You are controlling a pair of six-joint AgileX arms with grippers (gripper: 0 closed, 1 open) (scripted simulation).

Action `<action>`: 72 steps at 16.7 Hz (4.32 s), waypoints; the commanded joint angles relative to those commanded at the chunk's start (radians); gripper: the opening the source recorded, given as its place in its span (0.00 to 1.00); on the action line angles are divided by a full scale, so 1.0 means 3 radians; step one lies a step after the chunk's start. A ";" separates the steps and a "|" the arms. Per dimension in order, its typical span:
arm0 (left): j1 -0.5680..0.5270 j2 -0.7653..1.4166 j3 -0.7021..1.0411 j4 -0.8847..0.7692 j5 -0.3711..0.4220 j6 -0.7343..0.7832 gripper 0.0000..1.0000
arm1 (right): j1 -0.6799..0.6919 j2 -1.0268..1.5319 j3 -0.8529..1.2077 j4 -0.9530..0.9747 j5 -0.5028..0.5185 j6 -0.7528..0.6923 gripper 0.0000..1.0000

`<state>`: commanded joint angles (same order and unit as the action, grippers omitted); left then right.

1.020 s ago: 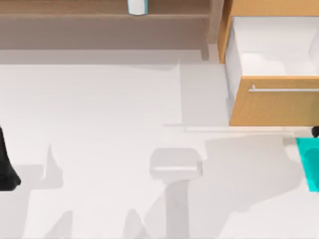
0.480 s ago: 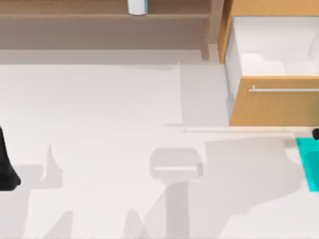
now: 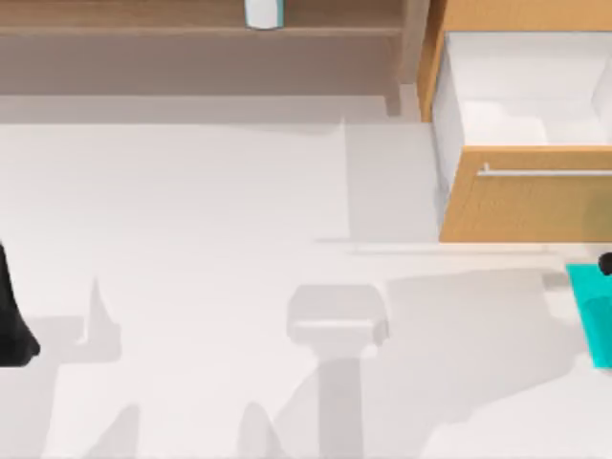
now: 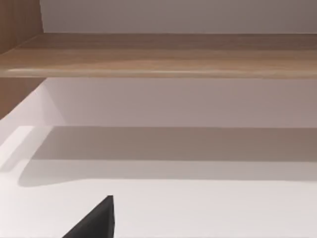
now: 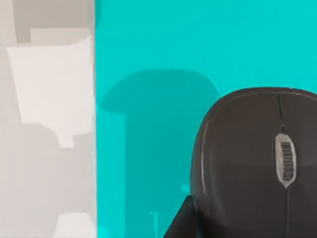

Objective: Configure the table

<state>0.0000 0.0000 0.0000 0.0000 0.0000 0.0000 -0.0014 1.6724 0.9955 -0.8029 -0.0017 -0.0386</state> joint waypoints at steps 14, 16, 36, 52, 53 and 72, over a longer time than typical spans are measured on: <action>0.0000 0.0000 0.0000 0.0000 0.0000 0.0000 1.00 | -0.0063 0.0141 0.0105 0.0188 -0.0005 0.0010 0.00; 0.0000 0.0000 0.0000 0.0000 0.0000 0.0000 1.00 | -0.0070 0.0206 0.0072 0.0212 -0.0005 0.0016 0.00; 0.0000 0.0000 0.0000 0.0000 0.0000 0.0000 1.00 | -0.0072 0.0229 0.0050 0.0213 -0.0004 0.0017 1.00; 0.0000 0.0000 0.0000 0.0000 0.0000 0.0000 1.00 | 0.0562 -0.0248 -0.0676 0.1349 -0.0127 -0.0731 1.00; 0.0000 0.0000 0.0000 0.0000 0.0000 0.0000 1.00 | 0.0690 -0.0311 -0.0815 0.1629 -0.0146 -0.0893 1.00; 0.0000 0.0000 0.0000 0.0000 0.0000 0.0000 1.00 | 0.1397 0.0725 -0.2525 0.7993 0.0930 -0.4753 1.00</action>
<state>0.0000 0.0000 0.0000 0.0000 0.0000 0.0000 0.4178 1.8900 0.2380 1.5952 0.2774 -1.4646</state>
